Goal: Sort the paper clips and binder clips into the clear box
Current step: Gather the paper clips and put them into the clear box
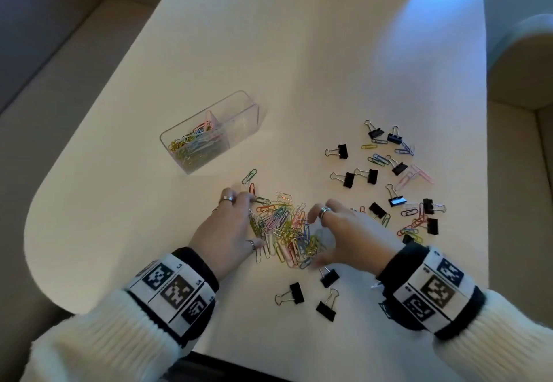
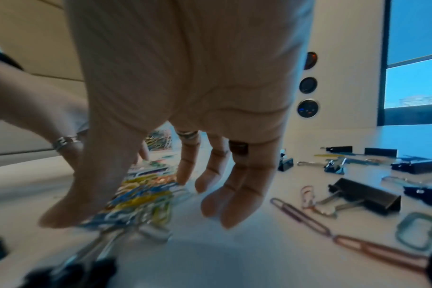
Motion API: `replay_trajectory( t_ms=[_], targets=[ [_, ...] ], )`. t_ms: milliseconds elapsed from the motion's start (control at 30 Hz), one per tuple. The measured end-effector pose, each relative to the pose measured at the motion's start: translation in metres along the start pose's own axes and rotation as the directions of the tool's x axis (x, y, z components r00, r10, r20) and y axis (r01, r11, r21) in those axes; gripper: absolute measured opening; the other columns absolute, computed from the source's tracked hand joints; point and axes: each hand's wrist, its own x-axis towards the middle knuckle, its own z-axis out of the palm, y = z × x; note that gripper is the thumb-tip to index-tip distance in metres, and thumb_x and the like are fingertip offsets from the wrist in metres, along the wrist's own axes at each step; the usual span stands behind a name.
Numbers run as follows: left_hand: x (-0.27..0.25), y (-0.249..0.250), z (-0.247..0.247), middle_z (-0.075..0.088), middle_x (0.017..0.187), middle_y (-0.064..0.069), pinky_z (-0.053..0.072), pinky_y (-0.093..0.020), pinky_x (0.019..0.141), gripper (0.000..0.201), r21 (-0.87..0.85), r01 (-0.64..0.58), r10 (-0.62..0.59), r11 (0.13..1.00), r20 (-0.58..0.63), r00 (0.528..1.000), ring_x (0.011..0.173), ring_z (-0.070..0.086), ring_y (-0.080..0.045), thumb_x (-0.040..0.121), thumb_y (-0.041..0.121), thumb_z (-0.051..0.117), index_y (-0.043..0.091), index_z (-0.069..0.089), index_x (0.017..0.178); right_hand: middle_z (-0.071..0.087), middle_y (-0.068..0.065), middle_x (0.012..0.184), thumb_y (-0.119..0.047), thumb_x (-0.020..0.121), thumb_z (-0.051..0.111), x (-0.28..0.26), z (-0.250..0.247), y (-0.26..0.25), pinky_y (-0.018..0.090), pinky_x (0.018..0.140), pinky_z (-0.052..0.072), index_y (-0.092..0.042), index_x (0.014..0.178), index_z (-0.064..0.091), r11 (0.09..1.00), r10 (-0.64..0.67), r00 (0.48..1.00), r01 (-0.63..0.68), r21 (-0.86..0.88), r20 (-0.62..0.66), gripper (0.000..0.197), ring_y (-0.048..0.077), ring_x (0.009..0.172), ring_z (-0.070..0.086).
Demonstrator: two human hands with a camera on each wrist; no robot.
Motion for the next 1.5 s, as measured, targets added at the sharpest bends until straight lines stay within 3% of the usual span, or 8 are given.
replay_trajectory(
  t_ms=[267,467,667,900,1100,1200,1333,1500],
  targets=[
    [0.006,0.015,0.015,0.036,0.129,-0.002,0.041,-0.024,0.099,0.058,-0.156,-0.072,0.08,0.985,0.045,0.996,0.113,0.049,-0.015,0.078,0.008,0.068,0.016,0.039,0.128,0.029,0.0,0.125,-0.036,0.069,0.076,0.009,0.021,-0.021,0.027,0.083,0.053,-0.022,0.135,0.025,0.996,-0.047,0.995,0.053,0.072,-0.093,0.085,0.02,0.099,0.056],
    [0.01,0.007,0.016,0.046,0.111,-0.001,0.043,-0.015,0.081,0.045,-0.206,-0.109,0.122,0.972,0.051,0.991,0.087,0.045,-0.007,0.078,0.0,0.064,0.011,0.049,0.118,0.013,-0.003,0.133,-0.018,0.062,0.082,0.015,0.021,-0.022,0.013,0.085,0.043,-0.03,0.139,0.014,0.975,-0.1,0.985,0.125,0.182,-0.141,0.104,0.009,0.1,0.042],
    [0.008,-0.002,-0.002,0.06,0.103,0.001,0.046,-0.011,0.074,0.027,-0.272,-0.189,0.165,0.943,-0.108,0.98,0.084,0.058,-0.005,0.082,-0.001,0.059,0.014,0.059,0.105,0.027,-0.006,0.13,-0.027,0.064,0.08,0.036,0.013,-0.021,0.033,0.089,0.052,-0.028,0.128,0.041,0.979,-0.185,0.977,0.193,0.071,-0.111,0.074,0.018,0.113,0.043],
    [-0.001,-0.012,-0.06,0.054,0.098,0.009,0.045,-0.004,0.072,0.028,-0.201,-0.312,0.174,0.929,-0.505,0.845,0.083,0.055,0.0,0.083,0.002,0.058,0.025,0.059,0.099,0.046,-0.006,0.115,-0.025,0.076,0.072,0.044,0.011,-0.016,0.035,0.092,0.047,-0.024,0.104,0.062,0.956,-0.196,0.971,0.22,0.191,-0.14,0.03,0.016,0.106,0.047],
    [0.011,-0.034,-0.097,0.055,0.106,-0.005,0.044,-0.03,0.074,0.025,-0.072,-0.23,0.113,0.97,-0.706,0.7,0.098,0.049,-0.021,0.082,0.001,0.058,0.016,0.063,0.103,0.053,-0.001,0.115,-0.02,0.084,0.064,0.05,0.004,-0.017,0.023,0.092,0.044,-0.014,0.111,0.063,0.959,-0.183,0.967,0.215,0.184,-0.175,0.028,0.017,0.103,0.056],
    [0.017,-0.043,-0.101,0.05,0.118,-0.006,0.042,-0.039,0.091,0.036,-0.114,-0.149,0.031,0.982,-0.685,0.728,0.113,0.039,-0.025,0.08,0.015,0.066,0.019,0.057,0.114,0.059,0.002,0.108,-0.017,0.082,0.065,0.053,-0.005,-0.015,0.024,0.091,0.045,-0.011,0.102,0.067,0.947,-0.159,0.968,0.204,0.246,-0.193,0.021,0.018,0.097,0.057],
    [0.026,-0.049,-0.099,0.037,0.136,-0.006,0.031,-0.042,0.103,0.083,-0.159,0.039,-0.113,0.987,-0.487,0.866,0.127,0.027,-0.025,0.065,0.037,0.078,0.02,0.037,0.135,0.059,-0.006,0.092,-0.019,0.081,0.067,0.061,-0.014,-0.012,0.01,0.072,0.044,-0.015,0.096,0.068,0.947,-0.091,0.981,0.138,0.29,-0.169,0.016,0.008,0.082,0.054],
    [0.038,-0.063,-0.085,0.055,0.125,-0.005,0.033,-0.023,0.089,0.079,-0.236,-0.023,-0.089,0.971,-0.455,0.886,0.112,0.047,-0.021,0.066,0.017,0.08,0.013,0.04,0.133,0.064,-0.009,0.077,-0.018,0.079,0.07,0.069,-0.03,-0.015,0.004,0.057,0.043,-0.016,0.092,0.069,0.854,-0.086,0.984,0.154,0.497,-0.157,0.014,-0.007,0.057,0.056]
  ],
)
